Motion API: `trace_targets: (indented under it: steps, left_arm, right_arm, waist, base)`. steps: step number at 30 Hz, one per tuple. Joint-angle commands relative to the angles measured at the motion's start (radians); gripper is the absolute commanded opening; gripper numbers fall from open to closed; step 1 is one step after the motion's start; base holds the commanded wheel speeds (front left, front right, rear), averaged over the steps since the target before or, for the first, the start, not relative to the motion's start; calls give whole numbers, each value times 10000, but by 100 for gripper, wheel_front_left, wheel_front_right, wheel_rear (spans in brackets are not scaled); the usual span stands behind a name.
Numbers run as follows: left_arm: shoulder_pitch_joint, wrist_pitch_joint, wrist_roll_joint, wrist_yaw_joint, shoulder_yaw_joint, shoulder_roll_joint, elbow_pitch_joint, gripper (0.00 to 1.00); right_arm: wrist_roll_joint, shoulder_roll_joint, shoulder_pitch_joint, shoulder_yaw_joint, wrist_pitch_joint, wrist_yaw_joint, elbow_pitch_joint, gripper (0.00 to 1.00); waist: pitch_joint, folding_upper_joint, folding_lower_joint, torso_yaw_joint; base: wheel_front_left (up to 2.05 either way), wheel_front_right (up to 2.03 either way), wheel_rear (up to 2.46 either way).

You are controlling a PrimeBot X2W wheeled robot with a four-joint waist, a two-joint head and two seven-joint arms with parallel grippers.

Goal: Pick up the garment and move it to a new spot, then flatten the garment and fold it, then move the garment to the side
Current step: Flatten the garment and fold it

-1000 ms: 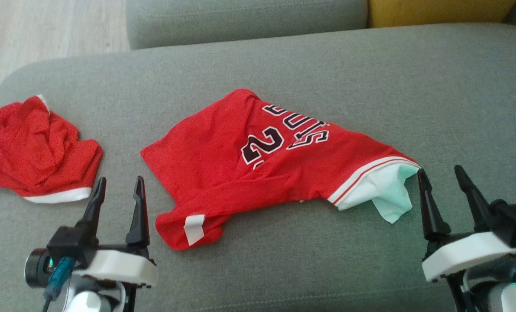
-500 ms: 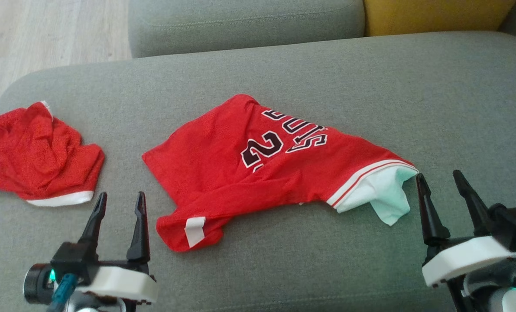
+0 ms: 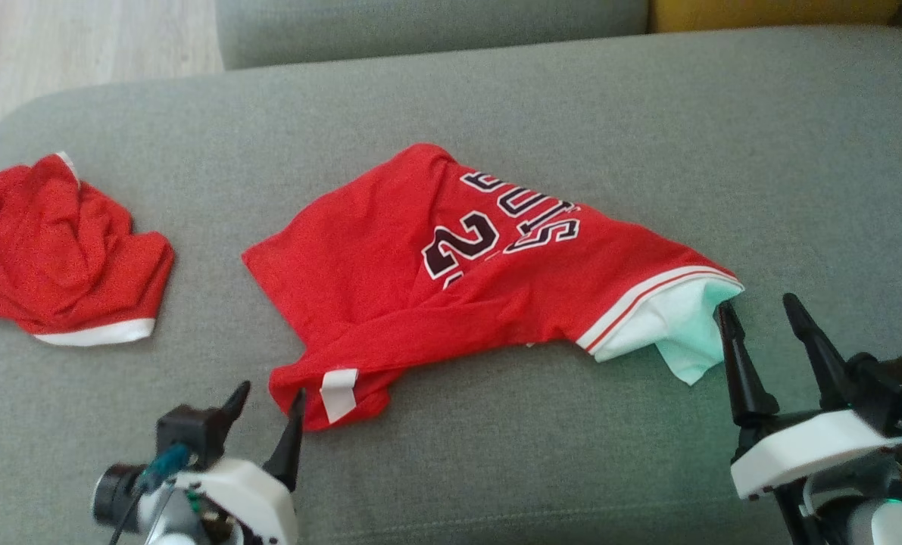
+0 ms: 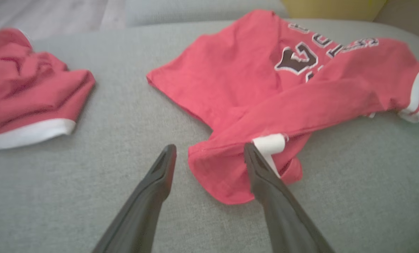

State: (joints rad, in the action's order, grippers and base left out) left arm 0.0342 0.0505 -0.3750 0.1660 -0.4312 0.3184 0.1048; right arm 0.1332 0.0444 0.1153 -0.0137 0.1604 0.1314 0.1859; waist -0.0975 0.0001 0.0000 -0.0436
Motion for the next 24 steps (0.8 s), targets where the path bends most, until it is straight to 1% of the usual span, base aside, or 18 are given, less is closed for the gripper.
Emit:
trace_targets:
  steps: [1,4,10,11,12,17,24]
  left_arm:
    - [-746,-95,-68,-119,300,219,-120,100]
    - [-1233,-446,-217,-471,144,190,622,100]
    - [-2110,-753,-630,-1067,84,26,2036,100]
    - [-2204,-776,-703,-1157,80,-1,2194,44]
    - [-2287,-783,-747,-1218,81,-12,2327,0]
    - [-2568,-689,-874,-1414,65,-72,2748,0]
    - [-2831,-476,-893,-1474,24,-137,2934,0]
  right_arm:
    - [73,58,-372,247,-6,-7,396,100]
    - [92,58,-492,297,-47,-7,364,100]
    - [86,58,-702,332,-85,-7,228,100]
    - [81,58,-710,299,-87,-7,186,100]
    - [77,58,-711,263,-82,-7,139,100]
    - [175,58,-579,143,242,-7,-312,100]
    - [266,58,-363,-24,2046,-7,-1177,100]
  waist:
    - [-173,-1,0,-24]
    - [-447,-1,0,-61]
    - [-877,-1,0,-228]
    - [-918,-1,0,-255]
    - [-969,-1,0,-286]
    - [-1134,-1,0,-347]
    - [-1403,-1,0,-277]
  base:
    - [0,0,0]
    - [0,0,0]
    - [0,0,0]
    - [0,0,0]
    - [0,0,0]
    - [0,0,0]
    - [0,0,0]
